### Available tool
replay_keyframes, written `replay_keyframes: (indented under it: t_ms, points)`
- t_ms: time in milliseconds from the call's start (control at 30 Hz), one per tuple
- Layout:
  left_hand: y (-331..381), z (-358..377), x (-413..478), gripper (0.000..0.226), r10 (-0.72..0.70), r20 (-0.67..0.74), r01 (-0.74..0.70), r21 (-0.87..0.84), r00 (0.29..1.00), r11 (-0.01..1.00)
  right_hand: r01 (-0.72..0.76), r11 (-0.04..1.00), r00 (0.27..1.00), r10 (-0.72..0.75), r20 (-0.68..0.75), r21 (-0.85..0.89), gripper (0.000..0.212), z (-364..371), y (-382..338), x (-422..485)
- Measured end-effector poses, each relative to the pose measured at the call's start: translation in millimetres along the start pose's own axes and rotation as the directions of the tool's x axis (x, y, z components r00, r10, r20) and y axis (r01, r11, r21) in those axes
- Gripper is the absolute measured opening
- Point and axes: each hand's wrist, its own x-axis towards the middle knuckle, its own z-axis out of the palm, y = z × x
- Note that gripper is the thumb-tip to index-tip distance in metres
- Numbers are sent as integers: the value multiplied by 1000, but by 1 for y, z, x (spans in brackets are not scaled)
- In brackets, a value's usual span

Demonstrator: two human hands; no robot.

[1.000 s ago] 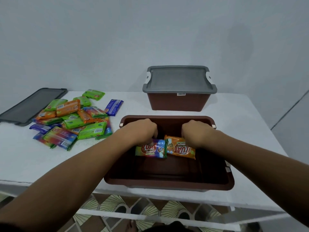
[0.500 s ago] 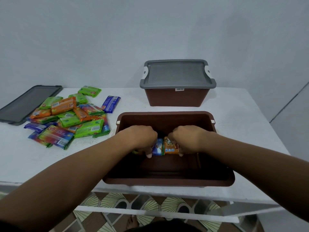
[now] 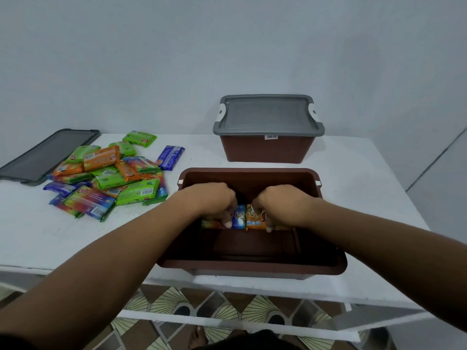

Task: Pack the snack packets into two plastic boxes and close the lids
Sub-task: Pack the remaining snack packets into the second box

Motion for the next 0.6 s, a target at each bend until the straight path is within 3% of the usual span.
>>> replay_keyframes:
  t_ms: [100,233,400,600]
  points:
    - [-9,-9,-19,13,69,-276,-102,-110,959,989,52,986,988,-28,-154,156,46,-10,3,-6]
    - [-15,-14,-40,8,45,-577,-196,-203,816,959,158,935,887,8,-462,318,12,-29,-6,-5]
    - [-36,-19,-53,7,-23,-690,-218,-260,723,941,211,918,780,49,-624,336,15,-49,-15,9]
    - [-80,-24,-65,5,-35,-776,-275,-265,630,924,224,897,748,92,-657,381,11,-80,-36,33]
